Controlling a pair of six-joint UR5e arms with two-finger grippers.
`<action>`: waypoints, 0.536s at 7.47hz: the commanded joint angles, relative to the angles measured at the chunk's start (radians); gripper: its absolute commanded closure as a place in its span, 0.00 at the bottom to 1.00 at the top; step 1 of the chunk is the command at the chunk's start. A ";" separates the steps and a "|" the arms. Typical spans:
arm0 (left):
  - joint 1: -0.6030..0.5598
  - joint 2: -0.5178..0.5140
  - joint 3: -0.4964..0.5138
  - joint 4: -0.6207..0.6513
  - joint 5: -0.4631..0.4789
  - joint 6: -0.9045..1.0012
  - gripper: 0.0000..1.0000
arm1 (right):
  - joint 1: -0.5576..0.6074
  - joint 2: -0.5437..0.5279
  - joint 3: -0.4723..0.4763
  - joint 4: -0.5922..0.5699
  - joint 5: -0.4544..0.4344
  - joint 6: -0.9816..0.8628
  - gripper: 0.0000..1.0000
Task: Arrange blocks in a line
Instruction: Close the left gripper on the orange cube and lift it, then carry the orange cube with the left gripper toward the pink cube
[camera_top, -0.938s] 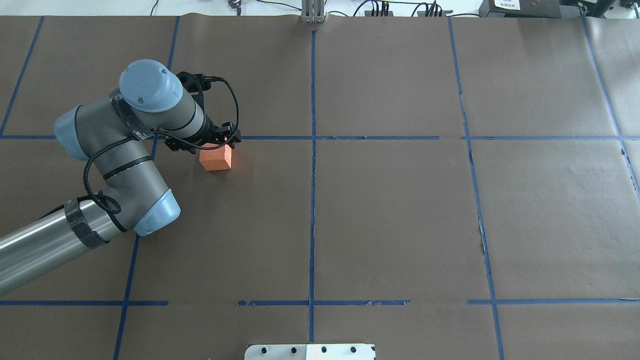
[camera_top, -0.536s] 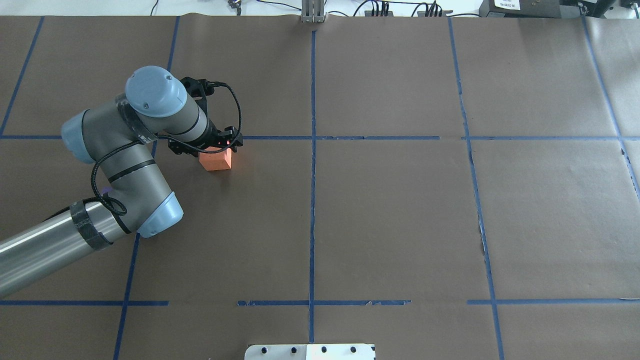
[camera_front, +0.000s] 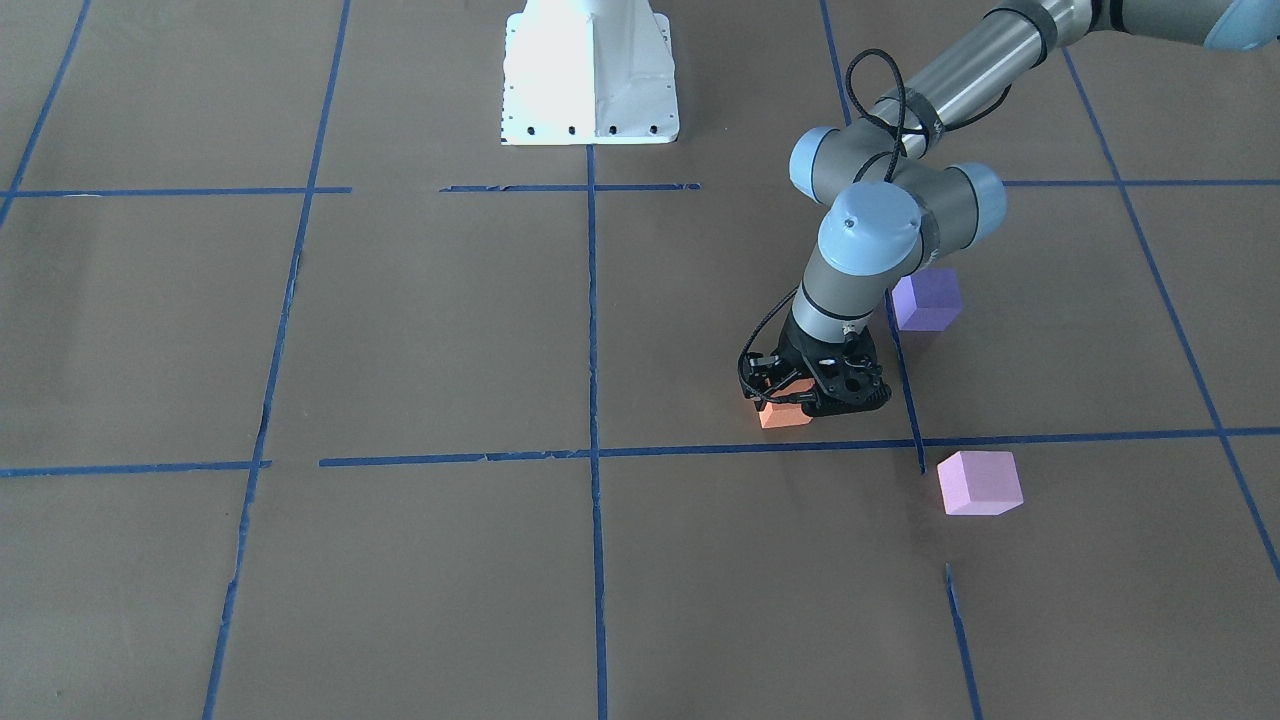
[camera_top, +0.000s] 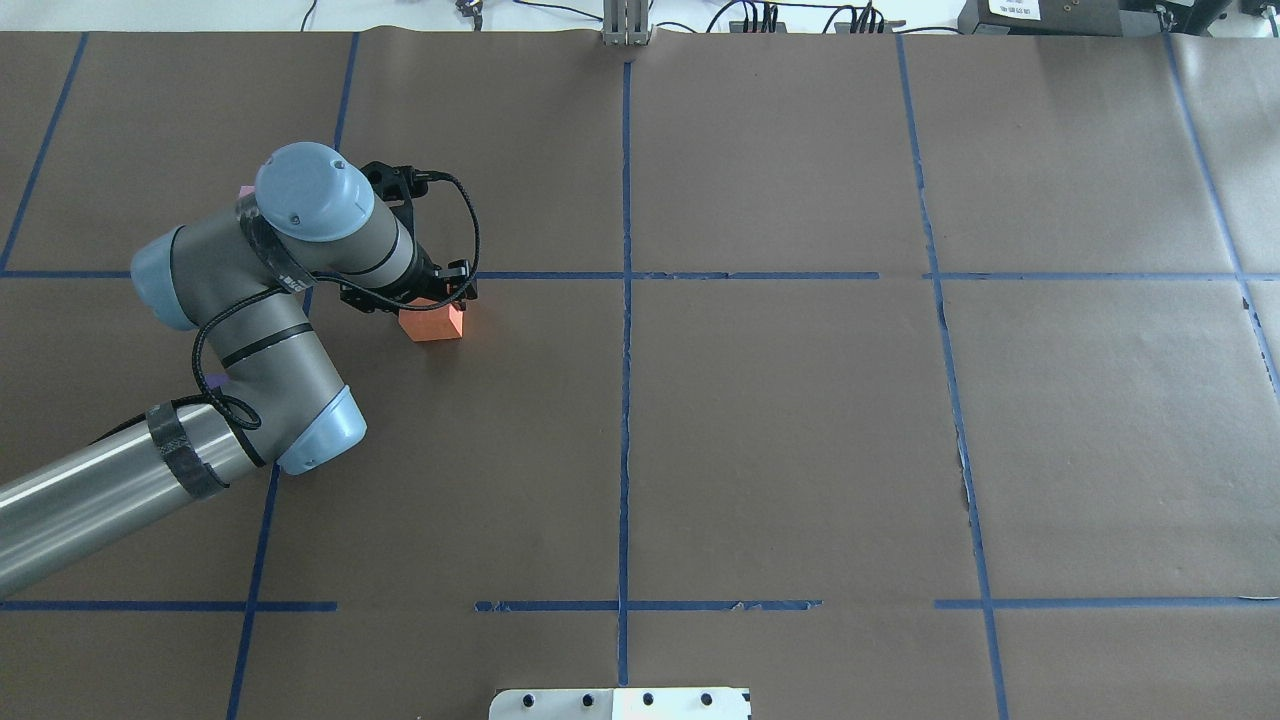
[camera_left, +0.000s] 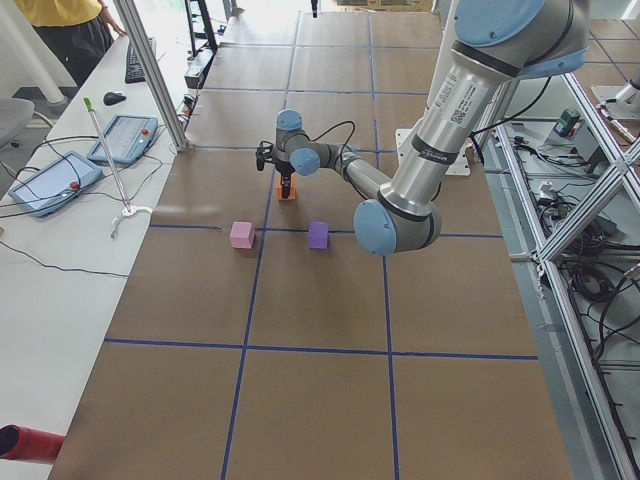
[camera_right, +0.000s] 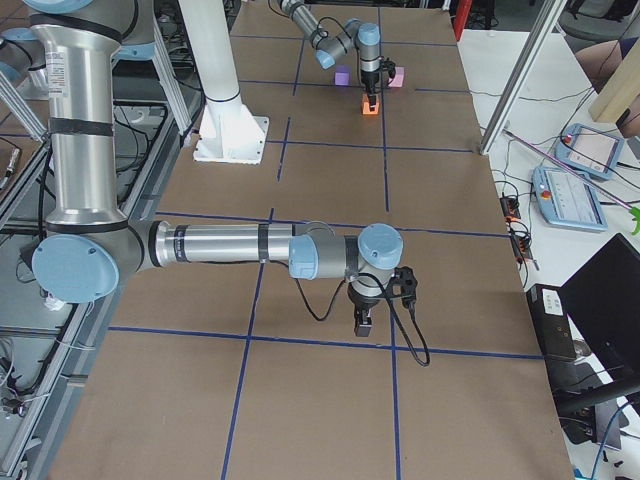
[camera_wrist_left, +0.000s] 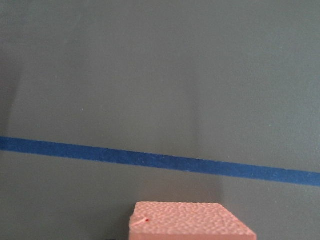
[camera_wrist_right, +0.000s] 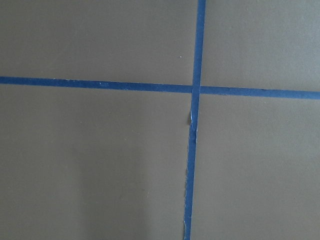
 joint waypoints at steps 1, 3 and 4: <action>-0.007 0.003 -0.018 0.000 -0.001 0.003 0.67 | 0.000 0.000 0.000 0.000 0.000 0.000 0.00; -0.070 0.014 -0.157 0.094 -0.032 0.011 0.89 | 0.000 0.000 0.000 0.000 0.000 0.000 0.00; -0.119 0.014 -0.232 0.174 -0.045 0.057 0.89 | 0.000 0.000 0.000 0.000 0.000 0.000 0.00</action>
